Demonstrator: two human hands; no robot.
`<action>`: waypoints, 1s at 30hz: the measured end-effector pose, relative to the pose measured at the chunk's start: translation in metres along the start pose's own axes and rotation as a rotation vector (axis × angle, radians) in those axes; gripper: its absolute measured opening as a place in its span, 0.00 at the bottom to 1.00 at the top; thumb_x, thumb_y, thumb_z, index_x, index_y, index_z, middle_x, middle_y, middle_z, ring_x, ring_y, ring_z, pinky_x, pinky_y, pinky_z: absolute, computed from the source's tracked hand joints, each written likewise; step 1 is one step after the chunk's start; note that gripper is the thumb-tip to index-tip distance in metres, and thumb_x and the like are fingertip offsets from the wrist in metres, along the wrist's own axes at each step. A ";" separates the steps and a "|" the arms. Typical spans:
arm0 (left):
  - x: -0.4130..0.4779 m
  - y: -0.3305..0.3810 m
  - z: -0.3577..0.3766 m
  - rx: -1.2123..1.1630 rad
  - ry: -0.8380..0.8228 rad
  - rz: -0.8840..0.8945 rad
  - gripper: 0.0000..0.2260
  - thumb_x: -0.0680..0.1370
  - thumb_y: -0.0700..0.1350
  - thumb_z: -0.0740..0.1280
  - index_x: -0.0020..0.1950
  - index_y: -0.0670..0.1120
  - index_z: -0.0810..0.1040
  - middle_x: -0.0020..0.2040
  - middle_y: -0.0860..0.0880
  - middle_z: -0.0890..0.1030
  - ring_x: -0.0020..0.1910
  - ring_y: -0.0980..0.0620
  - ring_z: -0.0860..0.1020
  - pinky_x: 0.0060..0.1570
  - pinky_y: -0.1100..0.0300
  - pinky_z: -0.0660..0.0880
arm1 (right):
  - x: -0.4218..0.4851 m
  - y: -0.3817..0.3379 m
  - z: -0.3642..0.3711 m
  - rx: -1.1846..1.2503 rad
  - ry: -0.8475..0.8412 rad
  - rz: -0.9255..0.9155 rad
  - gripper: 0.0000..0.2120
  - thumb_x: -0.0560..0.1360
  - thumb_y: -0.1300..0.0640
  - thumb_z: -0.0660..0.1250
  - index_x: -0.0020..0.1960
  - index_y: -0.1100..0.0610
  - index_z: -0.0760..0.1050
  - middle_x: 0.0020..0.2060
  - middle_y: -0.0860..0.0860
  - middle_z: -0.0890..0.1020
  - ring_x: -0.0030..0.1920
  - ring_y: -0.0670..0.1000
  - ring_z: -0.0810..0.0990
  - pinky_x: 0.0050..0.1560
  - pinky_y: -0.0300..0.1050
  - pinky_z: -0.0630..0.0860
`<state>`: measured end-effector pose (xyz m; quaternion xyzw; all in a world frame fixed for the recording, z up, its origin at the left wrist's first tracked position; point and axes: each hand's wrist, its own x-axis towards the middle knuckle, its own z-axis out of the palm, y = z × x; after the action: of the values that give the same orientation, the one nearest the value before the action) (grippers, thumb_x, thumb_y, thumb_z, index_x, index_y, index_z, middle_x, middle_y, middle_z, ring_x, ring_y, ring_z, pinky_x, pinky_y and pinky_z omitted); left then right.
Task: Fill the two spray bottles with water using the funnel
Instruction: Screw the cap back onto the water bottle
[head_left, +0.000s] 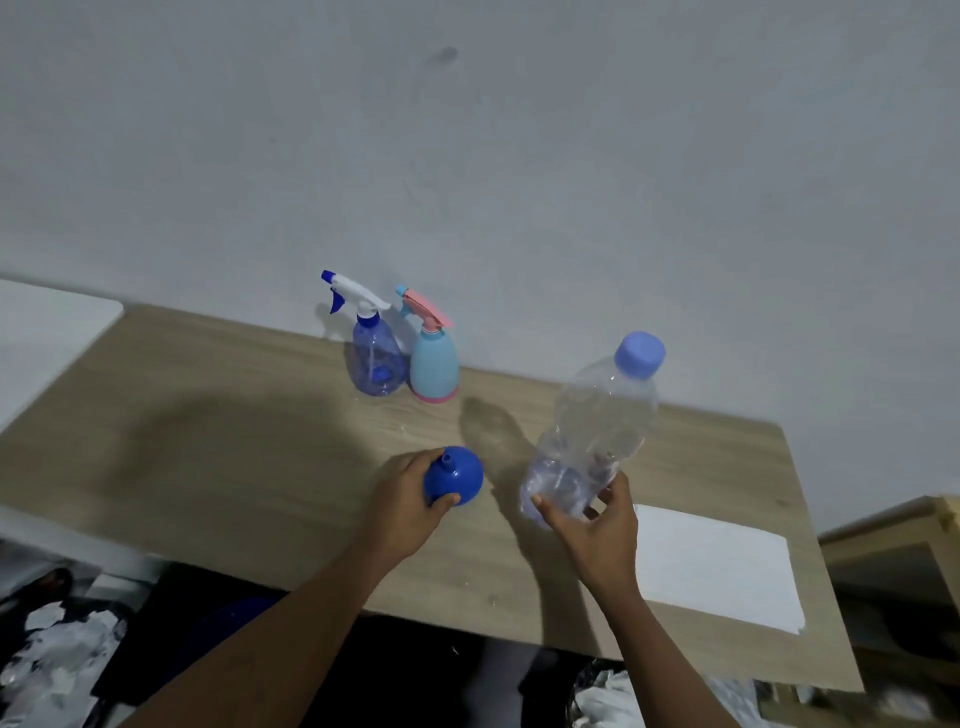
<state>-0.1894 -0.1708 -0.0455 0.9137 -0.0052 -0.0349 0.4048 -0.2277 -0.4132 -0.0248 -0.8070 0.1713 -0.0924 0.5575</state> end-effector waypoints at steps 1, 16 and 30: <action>0.018 0.006 -0.001 0.033 0.010 0.030 0.26 0.70 0.44 0.78 0.67 0.46 0.77 0.61 0.48 0.80 0.61 0.46 0.78 0.58 0.61 0.70 | 0.014 -0.004 0.006 0.002 0.007 -0.012 0.36 0.60 0.54 0.85 0.63 0.52 0.72 0.54 0.47 0.80 0.52 0.39 0.80 0.50 0.45 0.82; 0.154 0.019 0.035 0.319 -0.092 0.087 0.24 0.74 0.54 0.71 0.68 0.55 0.69 0.62 0.52 0.77 0.58 0.45 0.79 0.53 0.46 0.79 | 0.132 -0.017 0.059 0.045 0.071 -0.025 0.33 0.65 0.56 0.82 0.64 0.48 0.69 0.53 0.36 0.76 0.51 0.30 0.76 0.49 0.33 0.76; 0.162 0.013 0.055 0.299 -0.065 0.078 0.34 0.77 0.49 0.70 0.78 0.45 0.58 0.76 0.46 0.66 0.73 0.41 0.69 0.63 0.42 0.74 | 0.132 -0.017 0.063 0.020 0.055 -0.044 0.48 0.64 0.52 0.83 0.76 0.53 0.60 0.70 0.45 0.70 0.67 0.45 0.71 0.61 0.34 0.73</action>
<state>-0.0314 -0.2267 -0.0825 0.9613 -0.0590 -0.0475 0.2650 -0.0813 -0.4030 -0.0370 -0.8021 0.1680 -0.1284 0.5584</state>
